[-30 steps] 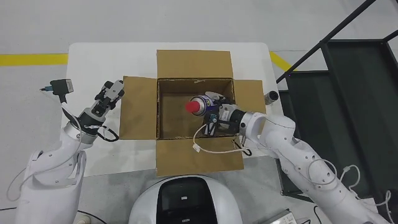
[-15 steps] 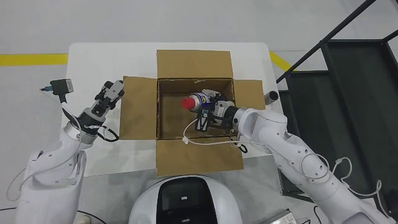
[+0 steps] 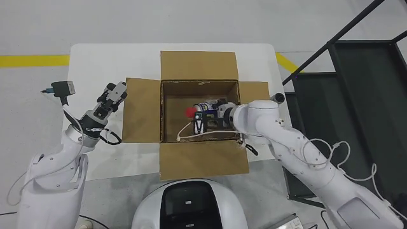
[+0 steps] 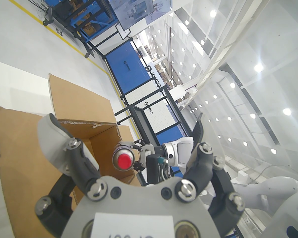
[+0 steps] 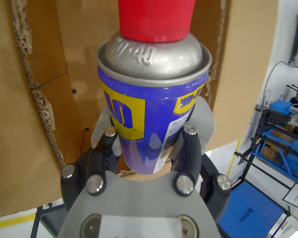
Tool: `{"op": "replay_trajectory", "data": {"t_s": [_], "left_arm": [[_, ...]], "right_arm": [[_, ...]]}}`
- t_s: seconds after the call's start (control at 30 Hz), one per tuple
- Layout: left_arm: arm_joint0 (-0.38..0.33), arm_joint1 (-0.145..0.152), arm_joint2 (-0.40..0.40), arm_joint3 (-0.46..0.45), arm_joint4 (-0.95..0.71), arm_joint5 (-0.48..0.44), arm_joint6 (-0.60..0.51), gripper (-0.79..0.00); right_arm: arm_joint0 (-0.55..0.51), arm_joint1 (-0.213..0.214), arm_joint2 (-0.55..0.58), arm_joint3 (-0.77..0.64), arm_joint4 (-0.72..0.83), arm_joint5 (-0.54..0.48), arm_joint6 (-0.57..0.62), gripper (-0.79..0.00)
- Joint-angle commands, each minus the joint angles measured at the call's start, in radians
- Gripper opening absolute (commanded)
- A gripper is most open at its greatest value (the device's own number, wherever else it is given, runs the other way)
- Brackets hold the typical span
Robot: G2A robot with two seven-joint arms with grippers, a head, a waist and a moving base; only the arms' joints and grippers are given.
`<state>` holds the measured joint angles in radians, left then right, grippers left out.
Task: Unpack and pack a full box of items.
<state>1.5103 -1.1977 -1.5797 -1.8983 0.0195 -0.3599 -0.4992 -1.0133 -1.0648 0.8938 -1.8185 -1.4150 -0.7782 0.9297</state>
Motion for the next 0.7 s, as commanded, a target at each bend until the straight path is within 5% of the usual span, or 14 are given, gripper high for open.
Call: {"op": "replay_trajectory", "data": {"t_s": [0.0,0.27,0.3,0.33,0.37,0.5,0.67], "left_arm": [[0.000,0.000,0.000,0.000,0.000,0.000,0.000,0.000],[0.000,0.000,0.000,0.000,0.000,0.000,0.000,0.000],[0.000,0.000,0.000,0.000,0.000,0.000,0.000,0.000],[0.000,0.000,0.000,0.000,0.000,0.000,0.000,0.000],[0.000,0.000,0.000,-0.001,-0.001,0.001,0.003,0.000],[0.052,-0.006,-0.018,-0.026,0.038,0.051,0.158,0.000],[0.281,-0.025,-0.019,-0.252,0.300,0.282,0.539,0.000]], "right_arm": [[0.045,-0.016,-0.042,0.057,0.056,0.006,0.033,-0.785],[0.186,-0.078,-0.182,0.234,0.145,0.028,0.087,-0.754],[0.198,-0.083,-0.191,0.246,0.149,0.029,0.091,-0.471],[0.207,-0.087,-0.199,0.259,0.154,0.026,0.093,-0.099],[0.216,-0.091,-0.206,0.270,0.160,0.021,0.096,0.000],[0.241,-0.102,-0.226,0.304,0.178,0.010,0.108,0.000],[0.256,-0.110,-0.242,0.330,0.193,-0.002,0.110,0.000]]}}
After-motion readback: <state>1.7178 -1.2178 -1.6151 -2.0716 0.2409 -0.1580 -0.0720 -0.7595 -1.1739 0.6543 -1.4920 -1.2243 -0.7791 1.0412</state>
